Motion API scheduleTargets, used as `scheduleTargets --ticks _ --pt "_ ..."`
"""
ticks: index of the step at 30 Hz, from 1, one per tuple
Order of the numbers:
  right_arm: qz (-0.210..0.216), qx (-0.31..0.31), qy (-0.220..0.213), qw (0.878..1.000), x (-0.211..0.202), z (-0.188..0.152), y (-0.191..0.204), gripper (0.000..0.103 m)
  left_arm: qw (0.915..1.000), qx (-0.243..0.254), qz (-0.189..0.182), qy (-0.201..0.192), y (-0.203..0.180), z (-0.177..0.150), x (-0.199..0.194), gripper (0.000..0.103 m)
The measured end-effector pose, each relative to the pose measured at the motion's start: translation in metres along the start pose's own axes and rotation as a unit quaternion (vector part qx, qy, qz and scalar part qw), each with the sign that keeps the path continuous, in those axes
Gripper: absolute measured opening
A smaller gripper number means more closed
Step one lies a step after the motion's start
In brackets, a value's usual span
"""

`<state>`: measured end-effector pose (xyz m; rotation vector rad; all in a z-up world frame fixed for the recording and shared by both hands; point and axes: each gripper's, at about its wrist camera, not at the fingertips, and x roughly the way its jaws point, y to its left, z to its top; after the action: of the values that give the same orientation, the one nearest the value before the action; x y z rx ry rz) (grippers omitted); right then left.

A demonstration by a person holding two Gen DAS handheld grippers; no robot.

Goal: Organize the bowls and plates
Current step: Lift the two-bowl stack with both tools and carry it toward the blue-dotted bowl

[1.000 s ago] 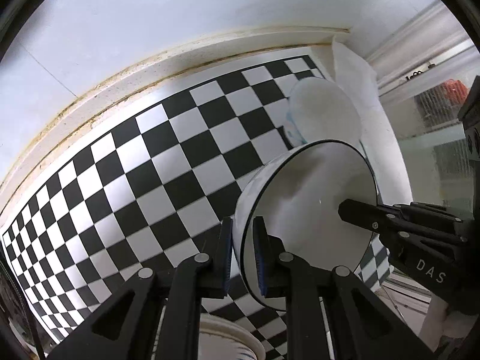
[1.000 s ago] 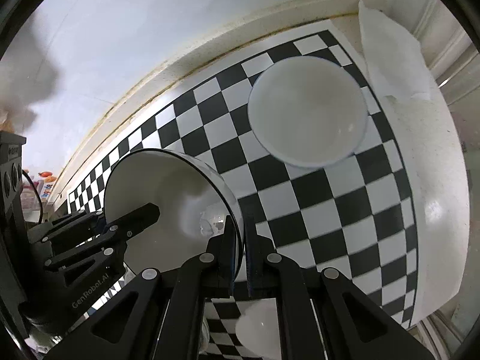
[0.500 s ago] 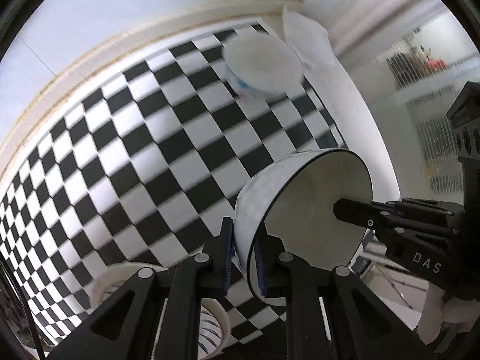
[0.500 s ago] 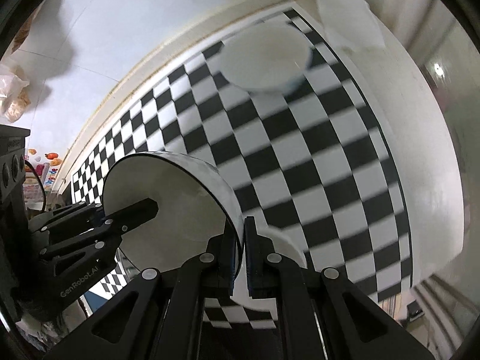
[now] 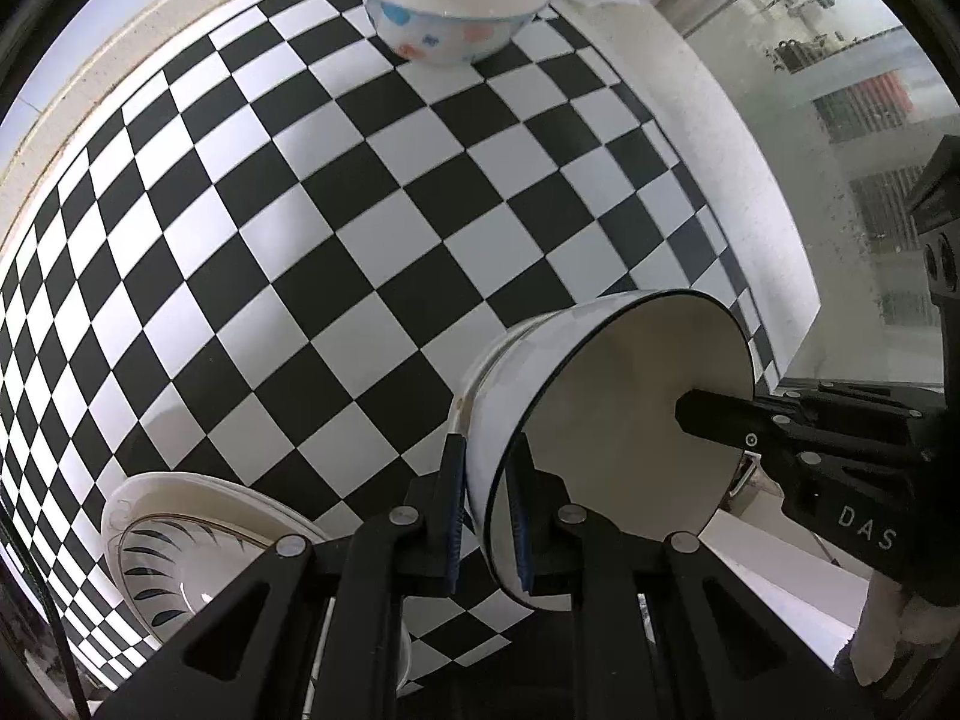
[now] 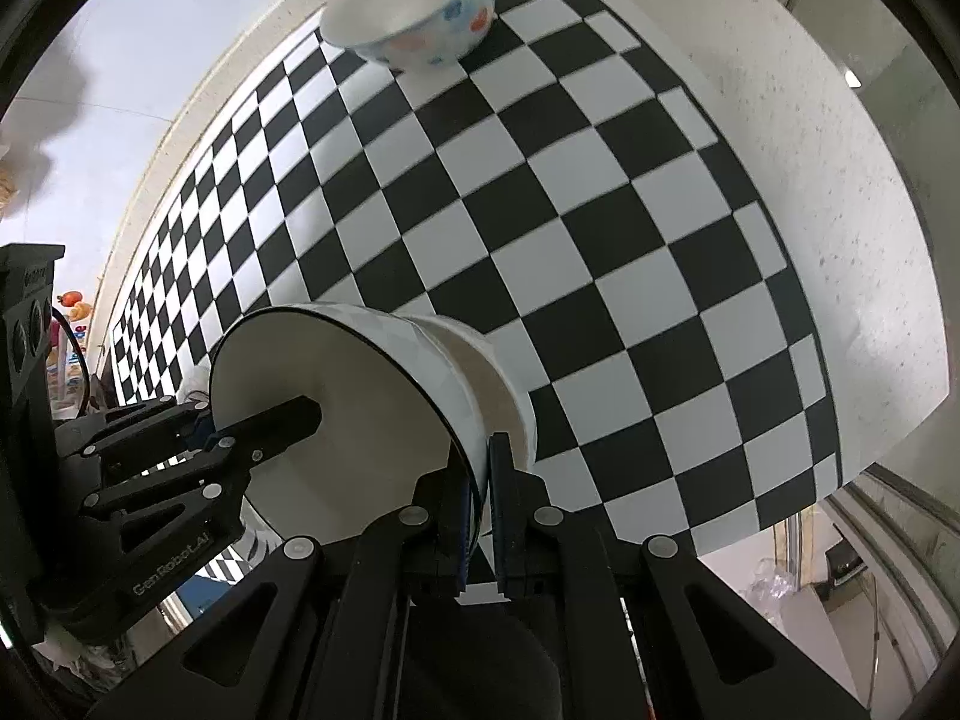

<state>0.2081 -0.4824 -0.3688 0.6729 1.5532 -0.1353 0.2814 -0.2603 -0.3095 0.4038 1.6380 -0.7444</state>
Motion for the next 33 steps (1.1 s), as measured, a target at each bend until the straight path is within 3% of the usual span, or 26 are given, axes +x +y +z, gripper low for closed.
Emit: scheduleTargets --ticks 15,33 --pt "-0.021 -0.015 0.043 0.999 0.024 0.002 0.005 0.007 0.9985 0.025 0.044 0.022 -0.012 0.005 0.018 0.011" --pt "-0.034 -0.007 0.059 0.998 0.026 0.004 0.008 0.013 0.9978 0.025 0.055 0.028 -0.009 0.008 0.018 0.012"
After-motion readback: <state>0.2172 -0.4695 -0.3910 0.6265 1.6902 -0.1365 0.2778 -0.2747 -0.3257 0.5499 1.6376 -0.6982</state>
